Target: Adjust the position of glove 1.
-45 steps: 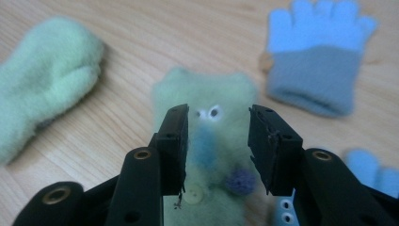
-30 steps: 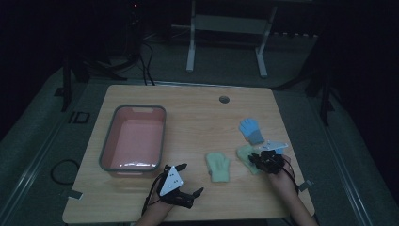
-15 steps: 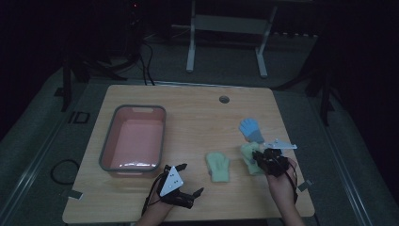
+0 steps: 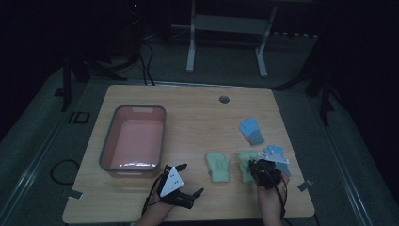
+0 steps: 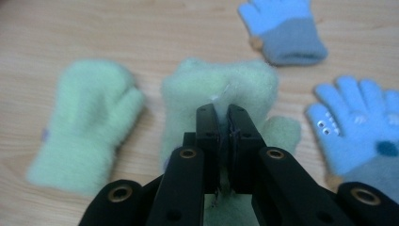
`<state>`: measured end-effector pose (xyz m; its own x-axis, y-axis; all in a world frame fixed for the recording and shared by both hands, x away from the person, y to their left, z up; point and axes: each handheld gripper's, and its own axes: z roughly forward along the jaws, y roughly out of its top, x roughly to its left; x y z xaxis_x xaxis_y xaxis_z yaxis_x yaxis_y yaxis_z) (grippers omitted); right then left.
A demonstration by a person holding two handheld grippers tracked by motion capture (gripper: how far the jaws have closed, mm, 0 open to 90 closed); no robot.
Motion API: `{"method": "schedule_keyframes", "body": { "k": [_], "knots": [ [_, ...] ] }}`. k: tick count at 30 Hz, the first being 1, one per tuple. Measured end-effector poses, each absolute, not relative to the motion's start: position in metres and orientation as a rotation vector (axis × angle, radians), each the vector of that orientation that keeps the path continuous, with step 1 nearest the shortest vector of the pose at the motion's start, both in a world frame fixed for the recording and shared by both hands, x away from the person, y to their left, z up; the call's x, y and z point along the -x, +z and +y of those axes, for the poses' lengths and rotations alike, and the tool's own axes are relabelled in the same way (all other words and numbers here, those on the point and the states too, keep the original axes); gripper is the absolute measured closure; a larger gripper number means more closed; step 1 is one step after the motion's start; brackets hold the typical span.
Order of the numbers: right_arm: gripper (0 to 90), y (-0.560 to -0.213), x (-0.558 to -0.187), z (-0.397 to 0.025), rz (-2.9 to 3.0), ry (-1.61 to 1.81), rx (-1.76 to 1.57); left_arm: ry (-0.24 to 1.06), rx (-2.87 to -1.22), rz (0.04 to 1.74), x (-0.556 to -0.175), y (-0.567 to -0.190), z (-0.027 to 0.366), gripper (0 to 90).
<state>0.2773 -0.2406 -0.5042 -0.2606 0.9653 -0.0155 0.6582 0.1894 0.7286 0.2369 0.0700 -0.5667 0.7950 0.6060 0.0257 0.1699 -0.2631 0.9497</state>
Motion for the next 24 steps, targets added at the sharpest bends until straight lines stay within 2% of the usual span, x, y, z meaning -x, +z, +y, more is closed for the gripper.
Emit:
{"method": "schedule_keyframes", "body": {
  "k": [8, 12, 15, 19, 24],
  "knots": [
    [84.2, -0.532, -0.291, -0.239, 1.978, 0.830, -1.608, 0.459, -1.817, 0.598, -0.237, -0.567, 0.070, 1.0],
    [75.7, -0.544, -0.292, -0.238, 1.985, 0.816, -1.615, 0.459, -1.820, 0.595, -0.237, -0.567, 0.070, 1.1],
    [68.0, -0.544, -0.294, -0.238, 1.998, 0.823, -1.601, 0.458, -1.819, 0.596, -0.237, -0.567, 0.070, 1.1],
    [62.6, -0.536, -0.293, -0.242, 2.029, 0.839, -1.573, 0.458, -1.819, 0.598, -0.237, -0.567, 0.070, 1.1],
    [62.4, -0.521, -0.293, -0.246, 2.093, 0.857, -1.466, 0.459, -1.819, 0.600, -0.238, -0.567, 0.070, 1.1]
  ]
}}
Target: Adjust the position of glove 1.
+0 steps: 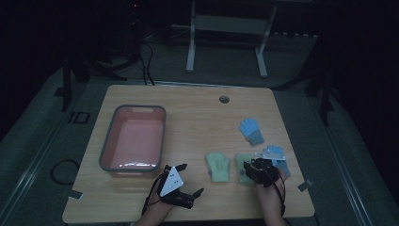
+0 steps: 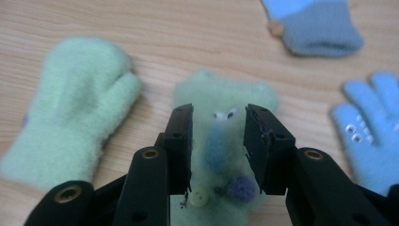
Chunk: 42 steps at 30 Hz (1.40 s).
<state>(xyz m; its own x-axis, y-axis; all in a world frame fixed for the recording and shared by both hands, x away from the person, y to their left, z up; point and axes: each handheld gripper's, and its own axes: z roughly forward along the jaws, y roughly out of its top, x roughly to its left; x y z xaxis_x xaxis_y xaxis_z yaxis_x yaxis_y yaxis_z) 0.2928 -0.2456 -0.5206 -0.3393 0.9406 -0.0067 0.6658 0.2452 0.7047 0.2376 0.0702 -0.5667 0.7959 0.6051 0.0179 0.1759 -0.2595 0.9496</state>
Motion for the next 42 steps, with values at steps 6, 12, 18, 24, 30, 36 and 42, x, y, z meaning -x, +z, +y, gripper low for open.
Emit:
{"method": "schedule_keyframes", "body": {
  "k": [6, 12, 18, 24, 30, 36, 42],
  "knots": [
    [60.6, -0.509, -0.295, -0.251, 2.163, 0.870, -1.351, 0.459, -1.819, 0.602, -0.238, -0.567, 0.070, 1.1],
    [63.8, -0.500, -0.303, -0.267, 2.285, 0.961, -1.230, 0.459, -1.818, 0.600, -0.238, -0.567, 0.070, 1.1],
    [63.8, -0.504, -0.305, -0.278, 2.434, 1.026, -1.046, 0.459, -1.818, 0.600, -0.237, -0.567, 0.070, 1.1],
    [63.8, -0.524, -0.311, -0.282, 2.445, 1.003, -1.126, 0.453, -1.815, 0.603, -0.238, -0.567, 0.071, 1.1],
    [67.4, -0.542, -0.311, -0.276, 2.442, 0.931, -1.140, 0.443, -1.816, 0.591, -0.238, -0.567, 0.071, 1.0],
    [84.1, -0.546, -0.303, -0.271, 2.350, 0.920, -1.182, 0.442, -1.817, 0.597, -0.238, -0.567, 0.071, 1.0],
    [85.4, -0.535, -0.304, -0.269, 2.329, 0.920, -1.200, 0.448, -1.819, 0.596, -0.237, -0.567, 0.071, 1.1]
  ]
}}
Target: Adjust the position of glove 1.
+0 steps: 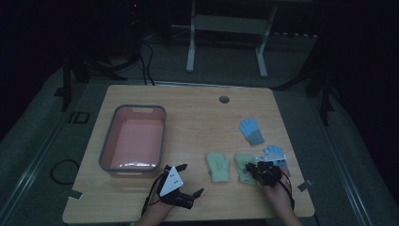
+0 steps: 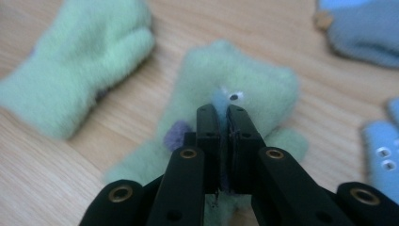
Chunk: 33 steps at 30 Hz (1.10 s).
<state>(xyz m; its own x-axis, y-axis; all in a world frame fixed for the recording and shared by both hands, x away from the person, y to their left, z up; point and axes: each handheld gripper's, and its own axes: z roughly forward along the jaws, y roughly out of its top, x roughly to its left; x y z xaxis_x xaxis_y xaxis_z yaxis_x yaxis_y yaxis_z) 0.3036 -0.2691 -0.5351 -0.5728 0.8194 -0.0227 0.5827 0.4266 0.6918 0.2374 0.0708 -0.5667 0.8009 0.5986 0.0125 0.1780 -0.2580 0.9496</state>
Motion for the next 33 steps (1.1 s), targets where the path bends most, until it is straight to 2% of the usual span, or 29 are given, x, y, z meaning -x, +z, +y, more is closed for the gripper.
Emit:
{"method": "schedule_keyframes", "body": {
  "k": [4, 10, 16, 24, 33],
  "knots": [
    [85.5, -0.517, -0.302, -0.266, 2.289, 0.947, -1.171, 0.449, -1.819, 0.596, -0.237, -0.567, 0.071, 1.1],
    [85.5, -0.471, -0.302, -0.250, 2.232, 1.024, -1.105, 0.452, -1.820, 0.597, -0.237, -0.567, 0.071, 1.0],
    [85.5, -0.451, -0.294, -0.226, 2.231, 1.086, -1.036, 0.449, -1.819, 0.597, -0.238, -0.567, 0.071, 1.1],
    [85.5, -0.455, -0.289, -0.188, 2.282, 1.102, -0.962, 0.449, -1.820, 0.595, -0.238, -0.567, 0.071, 1.1],
    [85.4, -0.481, -0.293, -0.176, 2.323, 1.059, -0.986, 0.449, -1.820, 0.592, -0.237, -0.567, 0.071, 1.1]
  ]
}}
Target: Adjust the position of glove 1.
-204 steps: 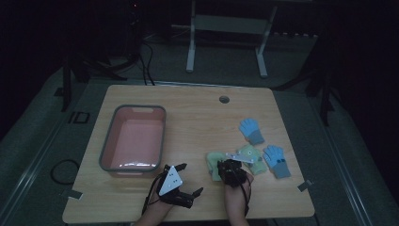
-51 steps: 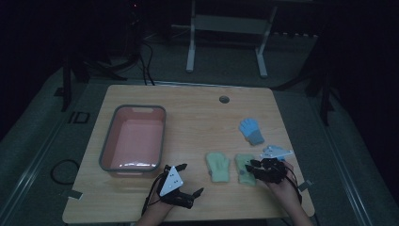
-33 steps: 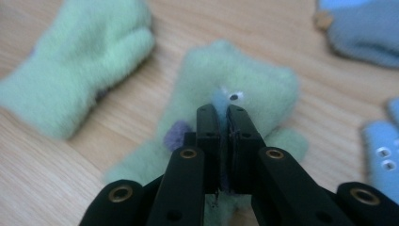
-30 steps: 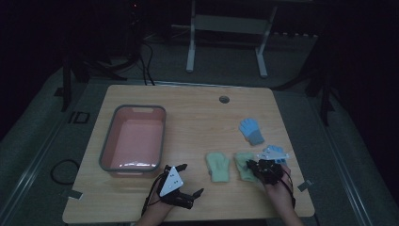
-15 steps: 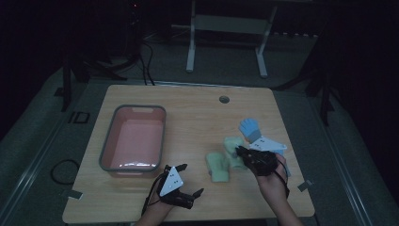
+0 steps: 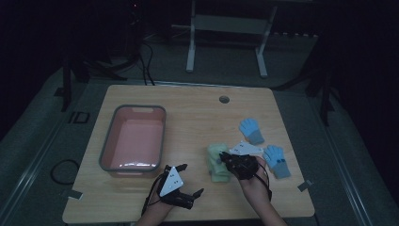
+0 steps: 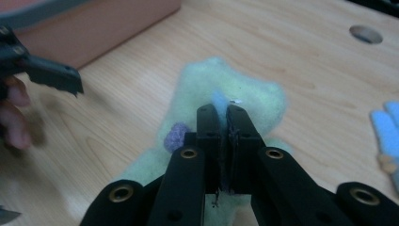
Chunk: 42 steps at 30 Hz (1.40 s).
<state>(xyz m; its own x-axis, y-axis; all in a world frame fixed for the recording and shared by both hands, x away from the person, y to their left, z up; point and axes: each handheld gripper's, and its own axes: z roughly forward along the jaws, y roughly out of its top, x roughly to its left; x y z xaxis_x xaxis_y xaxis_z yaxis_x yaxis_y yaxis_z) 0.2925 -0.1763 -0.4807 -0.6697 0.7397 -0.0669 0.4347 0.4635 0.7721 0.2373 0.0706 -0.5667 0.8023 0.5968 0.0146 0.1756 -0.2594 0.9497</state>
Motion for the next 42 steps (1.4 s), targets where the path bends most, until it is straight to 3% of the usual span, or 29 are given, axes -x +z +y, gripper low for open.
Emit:
{"method": "schedule_keyframes", "body": {
  "k": [15, 25, 27, 33, 34, 38, 42],
  "knots": [
    [85.1, -0.517, -0.297, -0.175, 2.380, 0.972, -1.021, 0.446, -1.820, 0.592, -0.237, -0.567, 0.071, 1.0],
    [77.0, -0.533, -0.298, -0.176, 2.405, 0.972, -1.059, 0.432, -1.823, 0.583, -0.237, -0.567, 0.071, 1.0],
    [70.4, -0.532, -0.297, -0.176, 2.404, 0.984, -1.060, 0.398, -1.826, 0.579, -0.237, -0.567, 0.070, 1.0],
    [54.7, -0.521, -0.294, -0.181, 2.393, 1.012, -1.042, 0.460, -1.854, 0.546, -0.234, -0.566, 0.065, 1.0],
    [46.1, -0.517, -0.295, -0.184, 2.395, 1.029, -1.036, 0.473, -1.861, 0.540, -0.234, -0.566, 0.063, 1.1],
    [26.1, -0.512, -0.301, -0.194, 2.429, 1.062, -1.066, 0.519, -1.901, 0.563, -0.231, -0.564, 0.058, 3.3],
    [15.3, -0.508, -0.305, -0.205, 2.458, 1.137, -1.070, 0.474, -1.899, 0.580, -0.231, -0.558, 0.056, 4.0]
  ]
}}
